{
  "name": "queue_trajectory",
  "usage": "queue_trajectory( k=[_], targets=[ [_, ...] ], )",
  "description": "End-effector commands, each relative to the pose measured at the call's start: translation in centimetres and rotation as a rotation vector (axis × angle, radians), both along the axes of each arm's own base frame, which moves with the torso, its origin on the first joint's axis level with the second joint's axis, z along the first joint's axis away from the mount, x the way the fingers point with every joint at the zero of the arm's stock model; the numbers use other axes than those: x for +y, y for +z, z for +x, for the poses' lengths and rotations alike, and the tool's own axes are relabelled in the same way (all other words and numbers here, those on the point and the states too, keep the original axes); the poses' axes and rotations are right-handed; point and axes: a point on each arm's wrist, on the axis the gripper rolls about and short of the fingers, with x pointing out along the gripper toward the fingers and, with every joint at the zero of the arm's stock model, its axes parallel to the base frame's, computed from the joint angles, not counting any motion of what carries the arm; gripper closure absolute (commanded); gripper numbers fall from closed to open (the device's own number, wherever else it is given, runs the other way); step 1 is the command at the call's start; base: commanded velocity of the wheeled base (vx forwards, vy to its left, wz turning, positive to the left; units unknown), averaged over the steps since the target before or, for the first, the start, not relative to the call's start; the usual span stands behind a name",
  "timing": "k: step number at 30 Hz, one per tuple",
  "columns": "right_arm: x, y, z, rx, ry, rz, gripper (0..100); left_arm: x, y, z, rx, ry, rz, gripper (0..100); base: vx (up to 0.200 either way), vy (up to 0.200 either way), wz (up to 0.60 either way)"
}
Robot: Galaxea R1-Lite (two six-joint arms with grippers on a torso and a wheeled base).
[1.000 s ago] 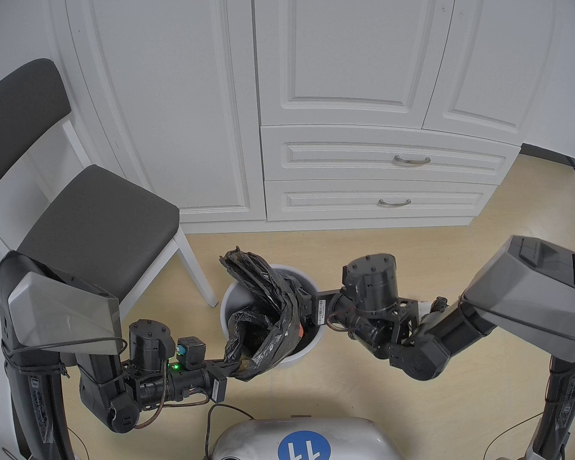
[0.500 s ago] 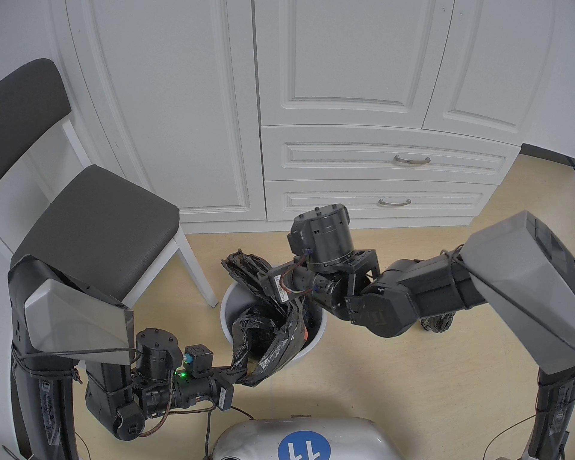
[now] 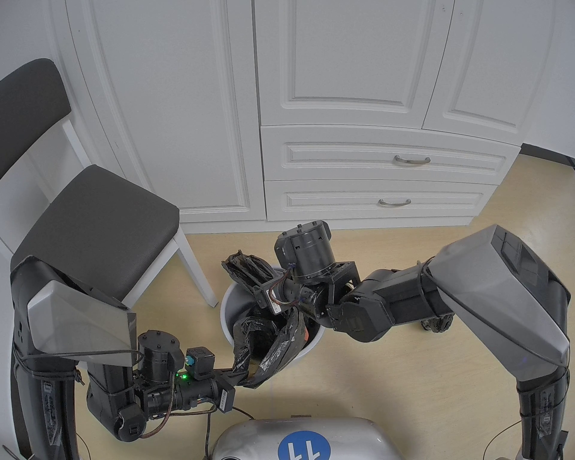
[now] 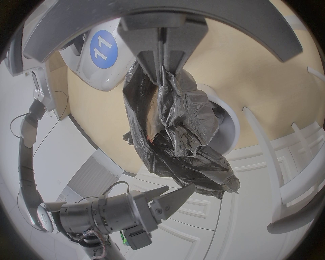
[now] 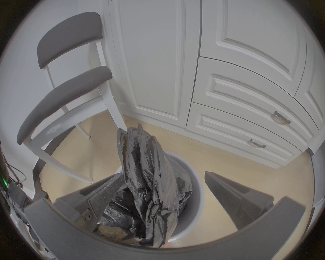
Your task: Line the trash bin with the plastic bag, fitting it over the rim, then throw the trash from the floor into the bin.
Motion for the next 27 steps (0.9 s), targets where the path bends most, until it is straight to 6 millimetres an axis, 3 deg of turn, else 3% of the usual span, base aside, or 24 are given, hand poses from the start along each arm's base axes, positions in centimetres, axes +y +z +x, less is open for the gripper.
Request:
queue_trajectory(
  k=[1, 7, 8, 12, 18, 22, 27],
  targets=[
    [0.2, -1.3, 0.7, 0.01, -0.012, -0.013, 0, 0.0, 0.0, 0.0, -0.001, -0.001, 0.001, 100, 0.0, 0.0, 0.0],
    [0.0, -2.2, 2.1, 0.009, -0.04, -0.008, 0, 0.0, 0.0, 0.0, 0.001, -0.001, 0.001, 100, 0.0, 0.0, 0.0],
    [0.0, -2.4, 2.4, 0.008, -0.05, -0.006, 100, 0.0, 0.0, 0.0, 0.001, -0.001, 0.001, 100, 0.0, 0.0, 0.0],
    [0.0, -2.2, 2.5, 0.005, -0.059, 0.008, 100, 0.0, -0.1, 0.0, 0.002, 0.0, 0.001, 100, 0.0, 0.0, 0.0],
    [-2.2, -0.7, 2.9, 0.017, -0.126, 0.073, 100, -0.1, 0.2, 0.3, -0.011, 0.003, -0.007, 100, 0.0, 0.0, 0.0],
    [-4.3, 0.2, 2.3, 0.045, -0.175, 0.104, 100, 0.3, 0.4, 0.9, -0.03, 0.026, -0.017, 100, 0.0, 0.0, 0.0],
    [-8.6, 1.0, -0.4, 0.101, -0.253, 0.135, 100, 1.4, 1.2, 3.2, -0.102, 0.134, -0.03, 100, 0.0, 0.0, 0.0]
  ],
)
